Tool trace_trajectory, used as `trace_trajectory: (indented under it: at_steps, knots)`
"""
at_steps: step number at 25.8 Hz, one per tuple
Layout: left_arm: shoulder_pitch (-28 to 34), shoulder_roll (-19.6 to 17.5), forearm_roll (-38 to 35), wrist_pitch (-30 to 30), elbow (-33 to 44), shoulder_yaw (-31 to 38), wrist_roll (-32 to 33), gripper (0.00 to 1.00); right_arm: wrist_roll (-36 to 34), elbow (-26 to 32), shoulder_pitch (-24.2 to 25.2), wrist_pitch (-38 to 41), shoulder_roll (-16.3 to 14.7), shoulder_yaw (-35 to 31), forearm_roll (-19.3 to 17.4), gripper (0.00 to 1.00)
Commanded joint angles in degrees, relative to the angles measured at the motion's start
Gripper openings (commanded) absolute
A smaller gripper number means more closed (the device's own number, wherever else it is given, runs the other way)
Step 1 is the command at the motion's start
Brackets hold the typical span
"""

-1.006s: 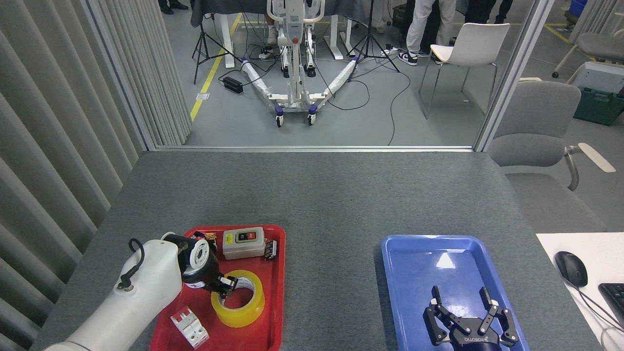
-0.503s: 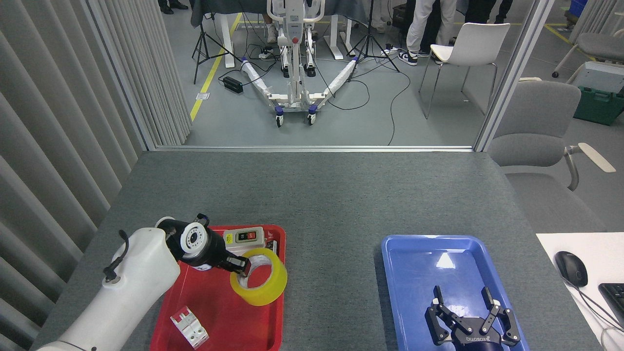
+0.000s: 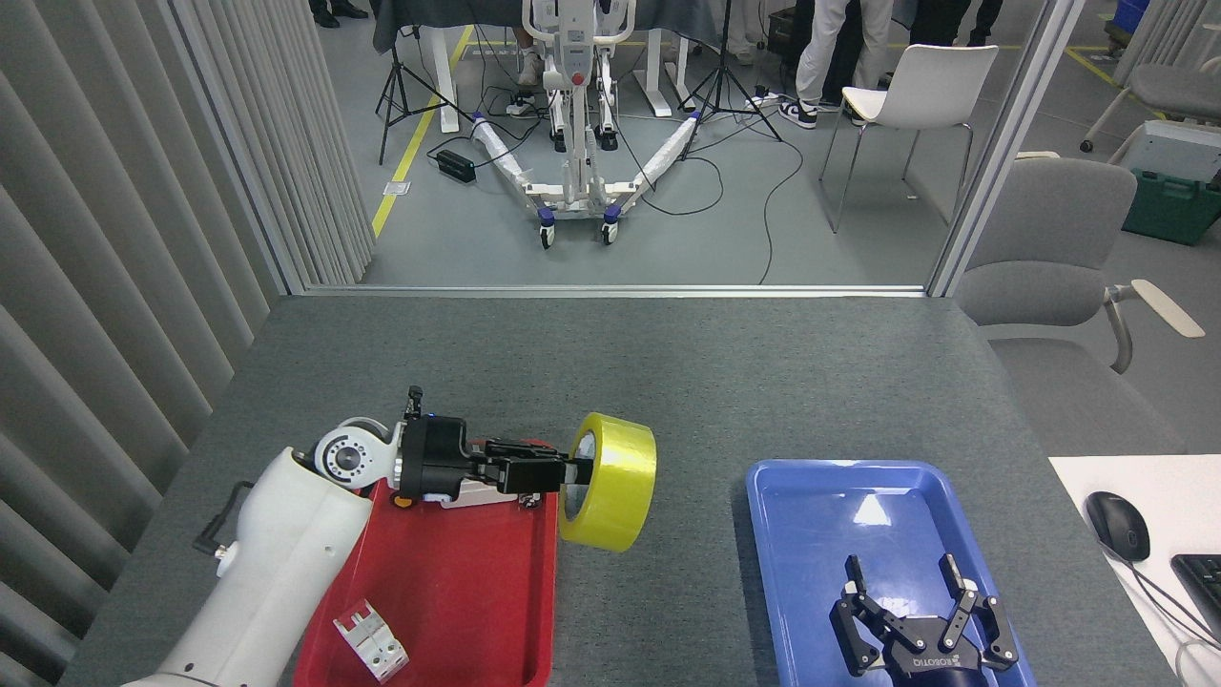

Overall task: Place and move tape with both arms
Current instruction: 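Lift the tape roll and carry it toward the blue tray, then grasp the tape roll with the right gripper from the left gripper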

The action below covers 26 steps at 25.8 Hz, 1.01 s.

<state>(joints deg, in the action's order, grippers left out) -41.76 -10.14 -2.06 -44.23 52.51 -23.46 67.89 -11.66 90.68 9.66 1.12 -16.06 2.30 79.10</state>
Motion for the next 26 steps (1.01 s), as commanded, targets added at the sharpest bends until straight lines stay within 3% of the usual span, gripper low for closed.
trace_trajectory:
  at_steps: [1, 5, 7, 19, 26]
  knots:
    - [1.1, 2.8, 2.1, -0.8, -3.4, -3.7, 0.0, 0.0, -4.3, 0.4, 1.1, 15.6, -2.6, -3.3, -0.2, 0.99]
    - [1.7, 5.9, 1.9, -0.8, -2.8, -7.7, 0.1, 0.0, -7.6, 0.5, 3.4, 38.0, -3.8, -8.4, -0.3, 0.99]
    - [1.7, 6.5, 1.9, -0.8, -2.7, -8.3, 0.1, 0.0, -7.6, 0.6, 3.4, 43.9, -4.9, -9.2, -0.3, 0.99]
    - [2.6, 7.1, 3.6, -0.8, -2.9, -8.2, 0.1, 0.0, -7.4, 7.2, 6.2, 43.9, -5.6, -8.5, -0.7, 0.99]
    - [2.6, 7.7, 3.7, -0.8, -3.5, -8.0, 0.2, 0.0, -5.9, 10.4, 6.7, 43.9, -4.9, -3.2, -0.6, 0.99]
